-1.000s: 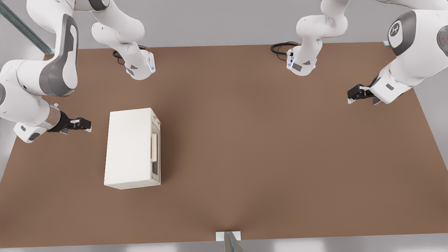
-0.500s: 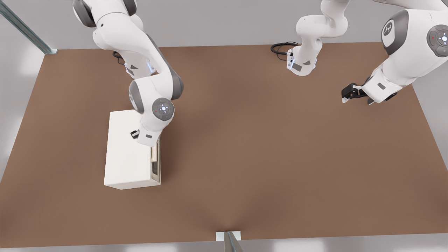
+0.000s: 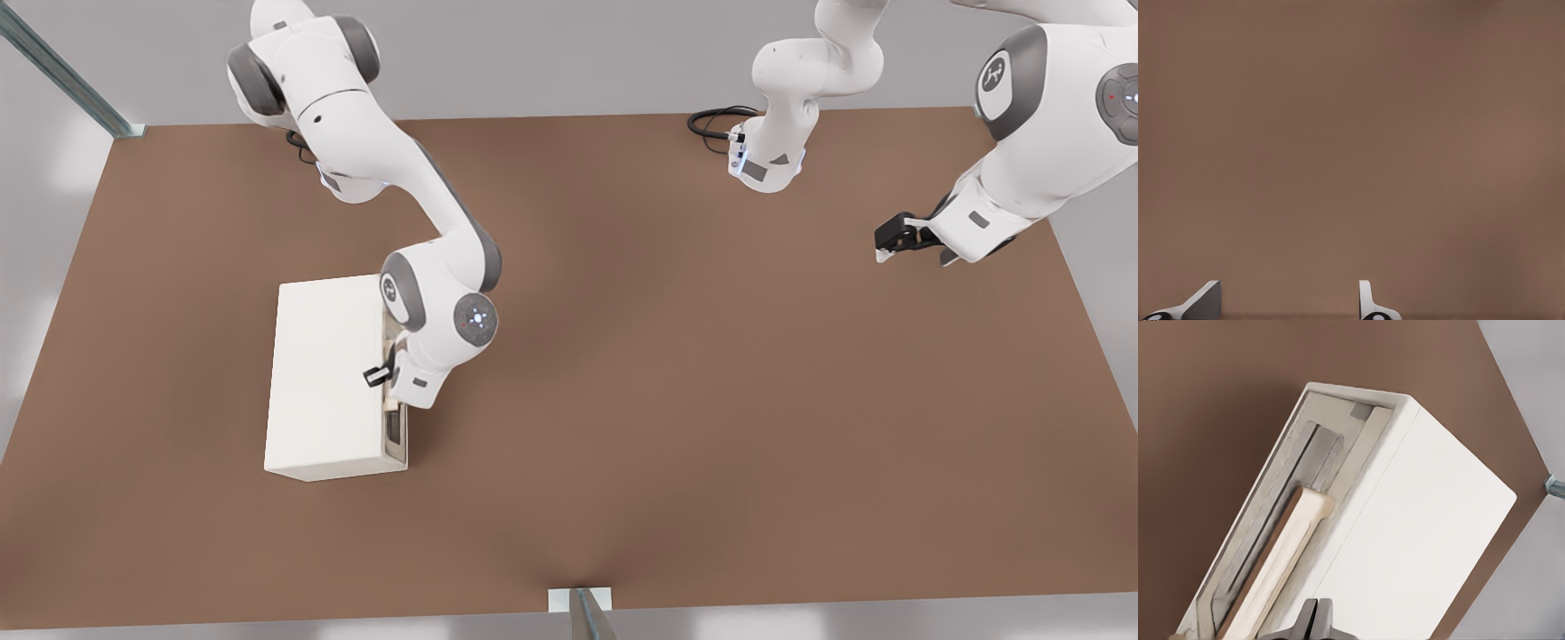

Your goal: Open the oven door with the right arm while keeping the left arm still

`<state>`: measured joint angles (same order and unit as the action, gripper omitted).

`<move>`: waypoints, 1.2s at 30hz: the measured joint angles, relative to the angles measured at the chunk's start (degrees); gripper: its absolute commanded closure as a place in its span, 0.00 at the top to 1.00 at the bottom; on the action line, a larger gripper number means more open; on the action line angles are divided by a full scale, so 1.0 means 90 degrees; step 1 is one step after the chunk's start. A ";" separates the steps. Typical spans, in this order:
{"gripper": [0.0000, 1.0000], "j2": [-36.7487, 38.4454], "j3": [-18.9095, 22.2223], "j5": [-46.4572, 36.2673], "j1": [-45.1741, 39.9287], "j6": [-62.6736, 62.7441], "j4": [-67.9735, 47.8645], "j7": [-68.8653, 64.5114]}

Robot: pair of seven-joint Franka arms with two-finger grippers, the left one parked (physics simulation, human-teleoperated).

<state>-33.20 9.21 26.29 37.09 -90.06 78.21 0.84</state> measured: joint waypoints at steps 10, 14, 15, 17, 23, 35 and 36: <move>0.21 -0.0298 0.0000 0.0006 0.0036 -0.0140 -0.0079 0.0246; 0.21 -0.0308 0.0000 0.0008 0.0052 -0.0140 -0.0008 0.0311; 0.21 -0.0311 0.0000 0.0008 0.0058 -0.0133 0.0005 0.0325; 0.21 -0.0309 0.0000 0.0008 0.0039 -0.0121 0.0089 0.0351; 0.21 -0.0333 0.0000 0.0009 0.0020 -0.0102 0.0195 0.0411; 0.21 -0.0429 0.0001 0.0012 0.0012 -0.0091 0.0190 0.0484; 0.21 -0.0425 0.0001 0.0012 0.0025 -0.0091 0.0170 0.0487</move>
<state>-37.02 9.21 26.39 37.31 -90.88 79.74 5.22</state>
